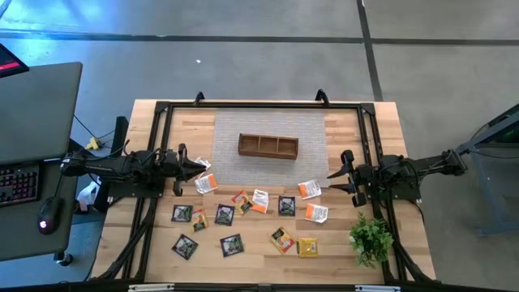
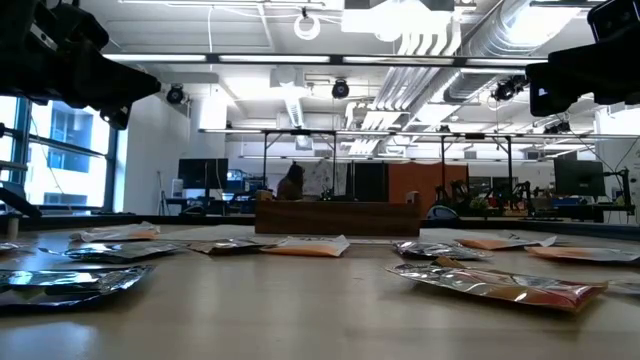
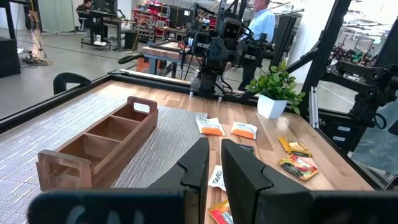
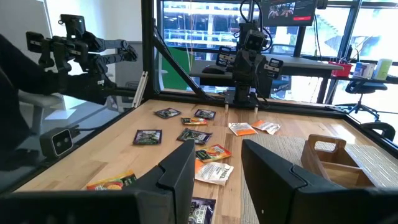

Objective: Pick & Place Tea

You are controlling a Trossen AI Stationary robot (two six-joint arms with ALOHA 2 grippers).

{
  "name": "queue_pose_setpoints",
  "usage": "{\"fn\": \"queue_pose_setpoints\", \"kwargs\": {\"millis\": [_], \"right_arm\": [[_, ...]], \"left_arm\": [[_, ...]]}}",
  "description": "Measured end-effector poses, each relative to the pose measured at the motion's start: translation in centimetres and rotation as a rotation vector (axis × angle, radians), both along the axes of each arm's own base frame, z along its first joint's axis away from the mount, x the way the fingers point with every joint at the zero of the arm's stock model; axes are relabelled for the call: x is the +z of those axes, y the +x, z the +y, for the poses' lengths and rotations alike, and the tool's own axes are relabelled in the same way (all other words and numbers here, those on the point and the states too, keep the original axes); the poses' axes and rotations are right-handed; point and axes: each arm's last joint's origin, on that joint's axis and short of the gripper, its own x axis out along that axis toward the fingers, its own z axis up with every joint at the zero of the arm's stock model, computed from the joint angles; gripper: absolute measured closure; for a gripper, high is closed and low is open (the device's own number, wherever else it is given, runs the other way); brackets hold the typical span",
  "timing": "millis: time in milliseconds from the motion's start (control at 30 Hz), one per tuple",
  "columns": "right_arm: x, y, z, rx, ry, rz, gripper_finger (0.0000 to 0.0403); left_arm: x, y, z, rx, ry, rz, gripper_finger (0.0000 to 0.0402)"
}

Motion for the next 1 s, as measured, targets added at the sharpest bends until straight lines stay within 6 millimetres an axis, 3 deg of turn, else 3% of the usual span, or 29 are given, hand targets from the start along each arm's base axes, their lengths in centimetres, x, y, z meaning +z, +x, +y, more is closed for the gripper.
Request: {"fn": "queue_pose_setpoints", "kwargs": {"millis": [733, 1000], "right_arm": [[0.2, 0.0, 0.0, -0.002, 0.003, -0.014, 0.0274], [1.1, -0.1, 0.1, 0.031, 0.103, -0.097, 0.0274]], "left_arm": [[0.0, 0.0, 0.0, 0.0, 0.0, 0.0, 0.0358], [0.7, 0.0, 0.0, 0.008, -0.01, -0.089, 0.0358]]}}
